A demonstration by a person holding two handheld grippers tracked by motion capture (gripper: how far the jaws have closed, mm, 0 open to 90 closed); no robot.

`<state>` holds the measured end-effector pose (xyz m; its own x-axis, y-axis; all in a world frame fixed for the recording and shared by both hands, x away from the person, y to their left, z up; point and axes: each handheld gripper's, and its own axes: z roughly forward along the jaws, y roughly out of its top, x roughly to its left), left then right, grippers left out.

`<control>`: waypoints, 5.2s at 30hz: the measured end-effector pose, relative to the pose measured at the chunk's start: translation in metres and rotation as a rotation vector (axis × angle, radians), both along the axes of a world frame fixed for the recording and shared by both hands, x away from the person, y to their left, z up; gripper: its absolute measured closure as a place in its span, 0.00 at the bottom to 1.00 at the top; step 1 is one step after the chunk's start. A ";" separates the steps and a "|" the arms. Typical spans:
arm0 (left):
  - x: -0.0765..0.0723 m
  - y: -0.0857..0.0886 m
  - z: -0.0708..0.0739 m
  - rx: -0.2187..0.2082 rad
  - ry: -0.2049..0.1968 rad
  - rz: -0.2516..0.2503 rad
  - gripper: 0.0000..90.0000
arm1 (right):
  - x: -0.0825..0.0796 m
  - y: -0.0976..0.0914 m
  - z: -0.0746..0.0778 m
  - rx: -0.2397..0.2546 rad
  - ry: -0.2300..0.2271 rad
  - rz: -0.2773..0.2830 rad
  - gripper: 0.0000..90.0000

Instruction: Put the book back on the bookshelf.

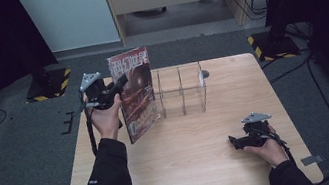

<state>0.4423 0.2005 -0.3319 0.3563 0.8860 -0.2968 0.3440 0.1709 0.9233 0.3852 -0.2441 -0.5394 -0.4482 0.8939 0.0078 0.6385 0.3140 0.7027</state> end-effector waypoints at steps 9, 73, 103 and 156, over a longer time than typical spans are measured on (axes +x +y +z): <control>0.019 -0.011 -0.016 0.024 -0.023 0.040 0.93 | 0.000 0.000 0.000 -0.002 0.000 0.005 0.00; -0.067 0.020 -0.089 0.086 -0.090 -0.017 0.86 | -0.004 0.004 0.000 0.000 0.004 0.025 0.00; -0.017 -0.013 -0.059 0.094 -0.104 0.081 0.93 | -0.002 0.005 0.000 -0.001 -0.001 0.026 0.00; -0.007 -0.022 -0.090 0.179 -0.162 0.128 0.87 | -0.002 0.005 0.000 0.001 0.000 0.029 0.00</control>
<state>0.4357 0.1788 -0.4220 0.2679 0.9602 -0.0796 0.1755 0.0326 0.9839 0.3832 -0.2390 -0.5394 -0.4736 0.8807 0.0086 0.6294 0.3316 0.7028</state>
